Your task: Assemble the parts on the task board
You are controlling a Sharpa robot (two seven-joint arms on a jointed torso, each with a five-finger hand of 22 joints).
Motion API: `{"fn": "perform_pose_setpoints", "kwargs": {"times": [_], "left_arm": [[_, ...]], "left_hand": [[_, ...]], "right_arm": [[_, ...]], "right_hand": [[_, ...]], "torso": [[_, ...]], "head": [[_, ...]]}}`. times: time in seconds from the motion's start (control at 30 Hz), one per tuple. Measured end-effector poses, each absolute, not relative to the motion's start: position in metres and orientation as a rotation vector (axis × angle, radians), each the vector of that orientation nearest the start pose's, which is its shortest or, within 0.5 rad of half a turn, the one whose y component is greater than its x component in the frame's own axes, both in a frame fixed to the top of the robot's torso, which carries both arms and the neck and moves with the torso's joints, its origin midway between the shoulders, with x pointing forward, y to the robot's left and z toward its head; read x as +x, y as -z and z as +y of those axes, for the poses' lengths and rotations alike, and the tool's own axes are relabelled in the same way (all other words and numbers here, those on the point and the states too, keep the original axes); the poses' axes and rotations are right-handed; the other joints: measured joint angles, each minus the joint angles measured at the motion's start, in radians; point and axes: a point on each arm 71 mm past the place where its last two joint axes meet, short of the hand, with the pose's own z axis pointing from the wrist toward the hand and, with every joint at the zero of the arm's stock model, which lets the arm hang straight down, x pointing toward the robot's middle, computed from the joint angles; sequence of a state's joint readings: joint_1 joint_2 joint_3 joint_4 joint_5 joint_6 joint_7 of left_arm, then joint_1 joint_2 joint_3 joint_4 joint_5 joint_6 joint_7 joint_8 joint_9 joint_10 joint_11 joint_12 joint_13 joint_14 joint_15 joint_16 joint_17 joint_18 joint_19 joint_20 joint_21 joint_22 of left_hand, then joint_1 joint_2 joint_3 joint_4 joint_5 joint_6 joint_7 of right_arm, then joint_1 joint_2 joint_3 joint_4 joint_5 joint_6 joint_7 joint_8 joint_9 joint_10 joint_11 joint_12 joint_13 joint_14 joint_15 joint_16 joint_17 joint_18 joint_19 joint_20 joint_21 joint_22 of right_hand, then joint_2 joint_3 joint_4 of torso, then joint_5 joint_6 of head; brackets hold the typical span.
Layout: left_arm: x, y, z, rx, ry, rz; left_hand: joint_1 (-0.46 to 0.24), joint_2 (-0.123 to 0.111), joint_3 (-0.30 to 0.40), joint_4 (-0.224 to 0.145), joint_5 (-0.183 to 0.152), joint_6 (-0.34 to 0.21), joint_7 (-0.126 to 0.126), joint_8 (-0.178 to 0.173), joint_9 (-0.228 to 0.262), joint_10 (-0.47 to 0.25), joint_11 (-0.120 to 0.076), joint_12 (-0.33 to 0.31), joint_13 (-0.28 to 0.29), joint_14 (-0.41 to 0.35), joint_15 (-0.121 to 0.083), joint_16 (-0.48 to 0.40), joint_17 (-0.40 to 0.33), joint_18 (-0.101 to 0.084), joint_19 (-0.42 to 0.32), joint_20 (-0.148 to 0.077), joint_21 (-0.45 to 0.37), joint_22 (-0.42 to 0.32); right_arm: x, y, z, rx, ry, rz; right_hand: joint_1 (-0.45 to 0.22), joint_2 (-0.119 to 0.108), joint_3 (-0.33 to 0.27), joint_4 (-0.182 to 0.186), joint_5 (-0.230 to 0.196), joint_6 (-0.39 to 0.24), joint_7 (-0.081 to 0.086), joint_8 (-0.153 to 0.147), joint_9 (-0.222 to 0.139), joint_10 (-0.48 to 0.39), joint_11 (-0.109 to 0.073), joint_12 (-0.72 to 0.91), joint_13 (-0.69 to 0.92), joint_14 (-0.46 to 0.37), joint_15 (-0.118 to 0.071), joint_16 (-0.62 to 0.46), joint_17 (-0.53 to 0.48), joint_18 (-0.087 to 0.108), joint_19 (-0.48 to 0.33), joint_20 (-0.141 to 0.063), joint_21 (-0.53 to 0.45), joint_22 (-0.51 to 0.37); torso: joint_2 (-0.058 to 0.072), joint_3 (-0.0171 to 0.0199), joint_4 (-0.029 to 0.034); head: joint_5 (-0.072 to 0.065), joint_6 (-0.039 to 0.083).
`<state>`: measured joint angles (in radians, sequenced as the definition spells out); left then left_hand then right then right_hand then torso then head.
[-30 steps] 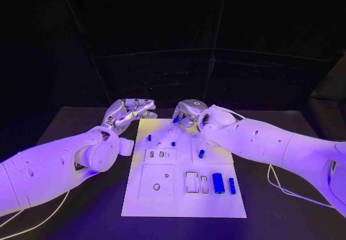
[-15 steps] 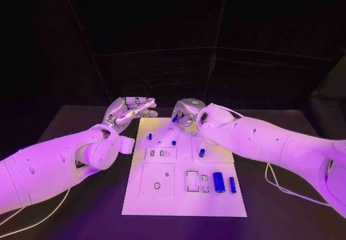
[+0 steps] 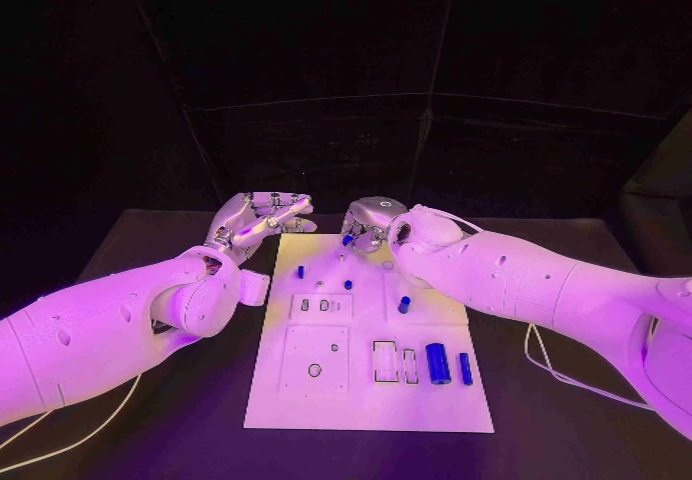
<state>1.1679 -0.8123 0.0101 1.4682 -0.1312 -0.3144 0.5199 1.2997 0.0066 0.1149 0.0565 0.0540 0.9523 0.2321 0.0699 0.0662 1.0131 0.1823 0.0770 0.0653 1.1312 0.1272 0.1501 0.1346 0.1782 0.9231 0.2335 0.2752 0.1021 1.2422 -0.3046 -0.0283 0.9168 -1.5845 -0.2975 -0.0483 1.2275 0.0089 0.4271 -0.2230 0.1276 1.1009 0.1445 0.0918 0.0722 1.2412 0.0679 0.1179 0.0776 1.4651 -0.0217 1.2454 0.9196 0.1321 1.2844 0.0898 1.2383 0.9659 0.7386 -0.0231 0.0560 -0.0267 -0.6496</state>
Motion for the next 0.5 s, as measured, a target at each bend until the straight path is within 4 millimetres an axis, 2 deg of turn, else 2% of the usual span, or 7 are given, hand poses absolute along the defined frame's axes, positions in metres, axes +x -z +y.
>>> {"fn": "perform_pose_setpoints", "kwargs": {"times": [0.17,0.23,0.37,0.5], "left_arm": [[0.4996,0.1678,0.2098,-0.918,1.584,1.292],[0.4998,0.1676,0.2099,-0.918,1.584,1.292],[0.4999,0.1675,0.2098,-0.918,1.584,1.292],[0.5,0.1673,0.2099,-0.918,1.584,1.292]], "left_hand": [[0.0,0.0,0.0,0.0,0.0,0.0,0.0,0.0,0.0,0.0,0.0,0.0,0.0,0.0,0.0,0.0,0.0,0.0,-0.003,0.003,0.0,0.0],[0.0,0.0,0.0,0.0,0.0,0.0,0.0,0.0,0.0,0.0,0.0,0.0,0.0,0.0,0.0,0.0,0.0,0.0,-0.003,0.003,0.0,0.0],[0.0,0.0,0.0,0.0,0.0,0.0,0.0,0.0,0.0,0.0,0.0,0.0,0.0,0.0,0.0,0.0,0.0,0.0,-0.003,0.003,0.0,0.0],[0.0,0.0,0.0,0.0,0.0,0.0,0.0,0.0,0.0,0.0,0.0,0.0,0.0,0.0,0.0,0.0,0.001,0.0,-0.003,0.003,0.0,0.0]], "right_arm": [[0.5757,0.184,-0.0801,-0.312,-0.548,1.572],[0.5757,0.1843,-0.0795,-0.312,-0.547,1.573],[0.5763,0.1849,-0.0794,-0.312,-0.543,1.574],[0.5765,0.185,-0.0782,-0.313,-0.543,1.575]], "right_hand": [[0.0,0.0,0.002,0.007,0.0,-0.006,0.005,-0.002,-0.001,-0.015,0.007,-0.008,-0.004,0.002,0.002,0.0,0.0,0.0,-0.001,0.001,0.0,0.0],[-0.005,-0.005,0.006,0.011,0.0,-0.015,0.013,-0.009,-0.001,-0.028,0.013,-0.019,-0.007,0.0,0.008,0.0,-0.002,0.0,-0.007,0.007,0.0,0.0],[-0.007,-0.014,0.014,0.019,-0.004,-0.039,0.019,-0.022,-0.004,-0.062,0.022,-0.038,-0.014,0.0,0.015,0.003,-0.006,0.0,-0.012,0.012,0.0,-0.001],[-0.013,-0.025,0.013,0.025,-0.014,-0.062,0.029,-0.026,-0.006,-0.093,0.033,-0.049,-0.017,0.002,0.025,0.003,-0.015,0.0,-0.018,0.018,0.0,-0.008]], "torso": [[0.001,0.0,0.0],[0.001,-0.0001,0.0],[0.001,-0.0005,0.0],[0.001,-0.0007,0.0]], "head": [[0.002,0.0],[0.002,0.0],[0.003,0.0],[0.004,0.0]]}}
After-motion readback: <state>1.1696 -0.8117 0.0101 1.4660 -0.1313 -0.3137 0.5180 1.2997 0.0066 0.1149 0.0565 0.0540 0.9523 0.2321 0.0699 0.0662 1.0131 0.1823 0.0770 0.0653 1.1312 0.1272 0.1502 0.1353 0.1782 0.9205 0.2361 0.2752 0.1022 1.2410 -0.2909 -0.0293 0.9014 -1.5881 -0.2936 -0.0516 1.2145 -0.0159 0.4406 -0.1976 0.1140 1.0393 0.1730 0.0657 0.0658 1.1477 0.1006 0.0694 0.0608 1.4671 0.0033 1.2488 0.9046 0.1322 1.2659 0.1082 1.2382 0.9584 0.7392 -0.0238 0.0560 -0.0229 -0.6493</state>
